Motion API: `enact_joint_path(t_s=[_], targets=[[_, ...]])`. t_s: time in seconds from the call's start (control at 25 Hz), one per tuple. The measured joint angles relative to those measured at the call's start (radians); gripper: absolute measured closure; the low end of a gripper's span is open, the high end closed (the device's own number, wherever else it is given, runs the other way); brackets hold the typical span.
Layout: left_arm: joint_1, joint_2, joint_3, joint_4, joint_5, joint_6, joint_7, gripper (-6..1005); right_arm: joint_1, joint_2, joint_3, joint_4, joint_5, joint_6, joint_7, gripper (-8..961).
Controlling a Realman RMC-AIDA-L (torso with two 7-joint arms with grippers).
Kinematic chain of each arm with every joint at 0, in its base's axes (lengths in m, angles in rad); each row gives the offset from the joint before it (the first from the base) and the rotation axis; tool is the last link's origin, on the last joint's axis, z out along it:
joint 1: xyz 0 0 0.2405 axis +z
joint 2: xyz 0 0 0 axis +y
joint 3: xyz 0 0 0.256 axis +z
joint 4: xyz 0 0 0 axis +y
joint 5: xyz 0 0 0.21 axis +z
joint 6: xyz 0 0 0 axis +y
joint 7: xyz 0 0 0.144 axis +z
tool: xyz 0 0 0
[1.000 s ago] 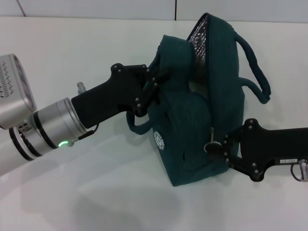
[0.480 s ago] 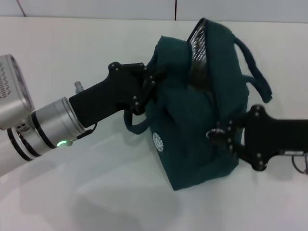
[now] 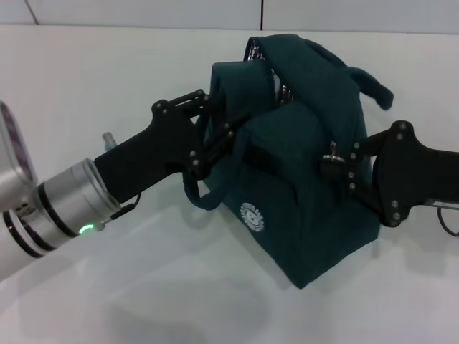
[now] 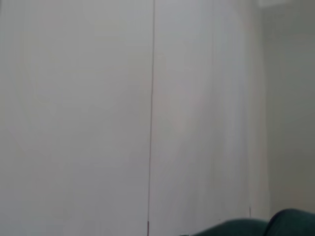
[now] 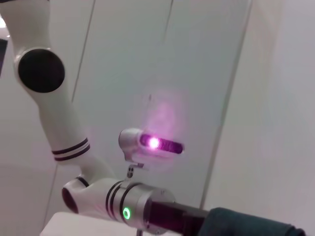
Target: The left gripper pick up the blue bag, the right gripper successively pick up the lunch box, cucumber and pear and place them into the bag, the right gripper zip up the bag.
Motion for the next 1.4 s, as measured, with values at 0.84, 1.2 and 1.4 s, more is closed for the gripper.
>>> enact_joint_path(t_s=[0.84,1.2,1.4], targets=[[-0.007,0.0,-0.003,-0.009,-0.055,-0.042,0.005,367,-0.006,-0.056,0.015,-0.051,-0.151,-0.008,0.238,935],[-0.009,0.0,0.0,-0.009,-0.055,-0.046,0.005,348,-0.009,-0.009,0.119,-0.051,-0.141,-0.041,0.153,935],[-0.008,0.0,0.0,-0.009,-0.055,-0.045,0.008,334,-0.007,0.01,0.169,-0.024,-0.101,-0.073,0.062,934]])
